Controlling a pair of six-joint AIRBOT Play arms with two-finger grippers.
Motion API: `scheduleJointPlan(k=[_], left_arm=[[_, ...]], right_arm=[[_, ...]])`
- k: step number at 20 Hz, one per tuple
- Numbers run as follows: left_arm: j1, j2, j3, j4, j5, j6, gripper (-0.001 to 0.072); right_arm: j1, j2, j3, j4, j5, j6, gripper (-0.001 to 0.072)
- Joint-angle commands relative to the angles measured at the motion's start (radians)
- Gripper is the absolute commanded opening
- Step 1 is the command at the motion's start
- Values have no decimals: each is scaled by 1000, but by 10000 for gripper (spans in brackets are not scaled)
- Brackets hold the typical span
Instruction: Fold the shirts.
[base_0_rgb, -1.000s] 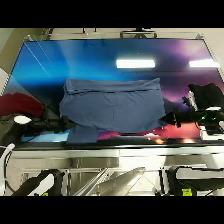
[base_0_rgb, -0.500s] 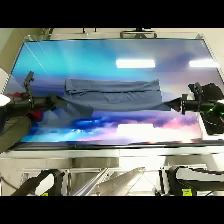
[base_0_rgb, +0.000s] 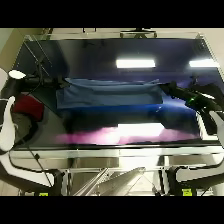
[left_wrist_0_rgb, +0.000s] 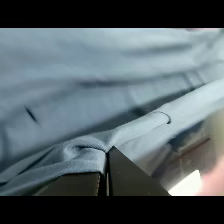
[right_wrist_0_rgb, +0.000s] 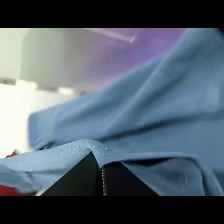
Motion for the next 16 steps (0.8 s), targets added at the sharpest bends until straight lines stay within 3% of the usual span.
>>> scheduleJointPlan(k=[1,6,7,8,9,12,15,16], left_arm=[[-2,-179,169,-2,-4,26,29],[-2,-346,344,-9,-102,24,32],[-2,-366,369,-9,-107,14,75],[-2,-379,391,-9,-111,-2,252],[-2,-388,409,-9,-119,-21,276],[17,-389,473,-8,-146,-24,276],[61,-388,574,-9,-201,-40,275],[80,-381,590,-9,-205,-73,275]], right_arm=[[66,-121,75,86,-90,-117,11],[79,-208,186,34,-137,-117,12],[76,-208,200,24,-157,-116,39],[75,-208,212,22,-162,-116,211],[71,-208,224,17,-160,-116,355],[38,-206,269,-58,-156,-88,373],[-9,-206,330,-217,-116,61,384],[-18,-207,352,-299,-84,111,450]])
